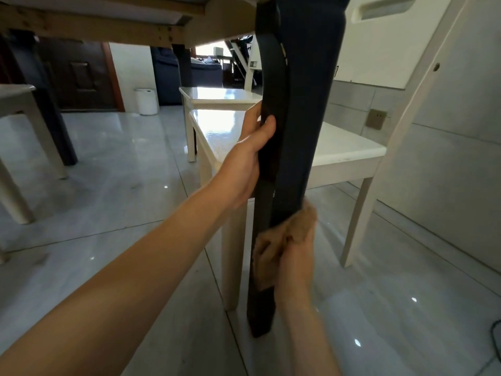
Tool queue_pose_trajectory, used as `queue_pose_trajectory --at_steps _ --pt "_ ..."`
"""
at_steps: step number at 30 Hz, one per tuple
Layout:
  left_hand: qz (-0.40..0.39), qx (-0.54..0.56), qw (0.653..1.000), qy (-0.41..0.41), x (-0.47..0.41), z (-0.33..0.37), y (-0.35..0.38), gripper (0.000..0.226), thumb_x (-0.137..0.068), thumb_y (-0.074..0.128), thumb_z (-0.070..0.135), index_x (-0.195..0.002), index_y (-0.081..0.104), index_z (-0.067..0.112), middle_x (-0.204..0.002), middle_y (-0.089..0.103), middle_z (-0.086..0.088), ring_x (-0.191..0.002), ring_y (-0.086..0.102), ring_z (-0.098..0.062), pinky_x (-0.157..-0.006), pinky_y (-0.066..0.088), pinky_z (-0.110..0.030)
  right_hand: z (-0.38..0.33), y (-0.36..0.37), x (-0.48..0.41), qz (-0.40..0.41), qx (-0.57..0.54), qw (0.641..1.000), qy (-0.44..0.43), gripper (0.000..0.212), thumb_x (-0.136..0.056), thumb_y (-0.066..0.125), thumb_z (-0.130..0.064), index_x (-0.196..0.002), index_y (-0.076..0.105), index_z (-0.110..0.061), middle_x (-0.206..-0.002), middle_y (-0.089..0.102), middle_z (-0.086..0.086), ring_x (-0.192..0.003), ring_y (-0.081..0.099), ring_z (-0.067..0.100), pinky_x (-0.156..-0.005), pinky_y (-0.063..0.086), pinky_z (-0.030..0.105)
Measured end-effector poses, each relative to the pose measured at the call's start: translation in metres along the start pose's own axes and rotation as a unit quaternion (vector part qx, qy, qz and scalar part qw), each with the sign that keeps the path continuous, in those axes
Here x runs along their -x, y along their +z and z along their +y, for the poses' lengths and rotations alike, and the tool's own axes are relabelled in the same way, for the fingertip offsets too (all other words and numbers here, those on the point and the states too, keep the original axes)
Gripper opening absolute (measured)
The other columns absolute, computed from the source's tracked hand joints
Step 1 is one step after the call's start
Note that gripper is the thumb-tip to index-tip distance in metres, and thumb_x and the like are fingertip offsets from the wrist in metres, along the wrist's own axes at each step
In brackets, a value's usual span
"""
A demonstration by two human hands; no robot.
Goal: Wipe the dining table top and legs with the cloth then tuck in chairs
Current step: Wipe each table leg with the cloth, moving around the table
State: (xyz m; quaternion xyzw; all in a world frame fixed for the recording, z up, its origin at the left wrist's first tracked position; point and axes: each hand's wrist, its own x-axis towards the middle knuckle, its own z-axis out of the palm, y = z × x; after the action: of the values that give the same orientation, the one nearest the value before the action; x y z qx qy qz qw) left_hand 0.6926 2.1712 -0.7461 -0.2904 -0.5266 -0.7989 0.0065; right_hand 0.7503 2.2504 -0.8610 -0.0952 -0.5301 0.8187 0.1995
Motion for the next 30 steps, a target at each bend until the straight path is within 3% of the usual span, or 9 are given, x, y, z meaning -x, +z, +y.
queue_pose_trajectory --at_steps 4,7,10,12,15,19,23,27,30 --pt "-0.005 0.036 0.999 -0.002 0.0 0.001 0.0 0.043 -0.101 0.037 0.02 -0.143 0.032 0.014 -0.135 0.054 -0.01 -0.121 0.057 -0.021 -0.103 0.046 -0.039 -0.055 0.029 -0.024 -0.071 0.055 0.968 -0.235 0.029 -0.104 0.033 -0.045 -0.127 0.051 -0.049 -0.108 0.063 0.002 -0.104 0.063 0.009 -0.089 0.055 0.037" --pt "-0.008 0.038 0.999 -0.005 0.002 0.004 0.001 0.043 -0.101 0.036 0.02 -0.143 0.031 0.014 -0.136 0.053 -0.01 -0.12 0.058 -0.022 -0.101 0.048 -0.038 -0.024 0.023 -0.028 -0.065 0.105 0.95 -0.288 0.051 -0.104 0.036 -0.035 -0.152 0.018 -0.039 -0.151 0.036 -0.006 -0.137 0.04 0.016 -0.107 0.042 0.049" --pt "-0.005 0.037 0.999 -0.006 0.003 0.004 0.0 0.042 -0.101 0.036 0.018 -0.143 0.033 0.014 -0.123 0.06 -0.003 -0.11 0.064 -0.016 -0.09 0.053 -0.032 0.007 0.009 -0.006 -0.059 0.067 0.965 -0.248 0.046 -0.107 0.026 -0.034 -0.153 0.017 -0.033 -0.117 0.056 -0.002 -0.113 0.056 0.032 -0.09 0.054 0.052" --pt "-0.009 0.034 0.999 -0.003 0.002 0.003 -0.001 0.042 -0.101 0.035 0.018 -0.143 0.032 0.013 -0.121 0.059 -0.003 -0.109 0.064 -0.016 -0.092 0.053 -0.035 0.018 -0.004 0.008 -0.038 0.079 0.968 -0.236 0.044 -0.108 0.018 -0.017 -0.152 0.019 -0.022 -0.079 0.055 -0.004 -0.082 0.06 0.026 -0.067 0.059 0.027" --pt "-0.015 0.035 0.999 0.001 0.002 0.002 -0.002 0.043 -0.102 0.034 0.017 -0.144 0.03 0.012 -0.124 0.057 -0.005 -0.113 0.061 -0.018 -0.097 0.051 -0.039 0.04 -0.016 0.013 -0.036 0.014 0.987 -0.157 0.043 -0.108 0.024 -0.016 -0.149 0.03 -0.027 -0.062 0.051 0.003 -0.053 0.047 0.033 -0.051 0.042 0.049" --pt "-0.005 0.023 1.0 0.009 0.0 -0.002 -0.003 0.044 -0.102 0.034 0.018 -0.144 0.029 0.01 -0.131 0.054 -0.007 -0.121 0.056 -0.023 -0.101 0.048 -0.041 0.061 -0.023 0.017 0.025 -0.067 0.997 -0.006 0.036 -0.105 0.032 -0.032 -0.137 0.046 -0.038 -0.068 0.028 0.033 -0.052 0.025 0.048 -0.047 0.04 0.033" --pt "0.007 -0.003 1.0 0.008 -0.002 -0.001 -0.002 0.043 -0.102 0.034 0.016 -0.144 0.029 0.008 -0.126 0.057 -0.002 -0.116 0.059 -0.015 -0.09 0.051 -0.028 0.079 -0.036 0.029 0.043 0.001 0.996 0.074 0.032 -0.106 0.033 -0.013 -0.132 0.042 -0.03 -0.062 0.063 -0.016 -0.053 0.058 0.001 -0.054 0.048 0.014" --pt "0.037 -0.028 0.998 -0.03 0.0 0.013 0.0 0.045 -0.1 0.036 0.012 -0.144 0.032 0.004 -0.133 0.053 -0.009 -0.119 0.057 -0.016 -0.082 0.053 -0.022 0.043 -0.029 0.03 0.081 -0.047 0.988 0.121 0.038 -0.1 0.037 -0.041 -0.125 0.051 -0.017 -0.074 0.07 0.001 -0.059 0.066 0.015 -0.054 0.055 0.026" --pt "0.1 -0.028 0.99 -0.091 0.01 0.028 0.009 0.046 -0.095 0.044 0.005 -0.141 0.039 0.004 -0.13 0.058 -0.003 -0.12 0.057 -0.012 -0.088 0.052 -0.021 -0.005 -0.025 0.033 0.066 0.013 0.986 0.152 0.041 -0.1 0.044 -0.029 -0.136 0.05 -0.012 -0.115 0.07 0.005 -0.1 0.069 0.017 -0.087 0.057 0.03"
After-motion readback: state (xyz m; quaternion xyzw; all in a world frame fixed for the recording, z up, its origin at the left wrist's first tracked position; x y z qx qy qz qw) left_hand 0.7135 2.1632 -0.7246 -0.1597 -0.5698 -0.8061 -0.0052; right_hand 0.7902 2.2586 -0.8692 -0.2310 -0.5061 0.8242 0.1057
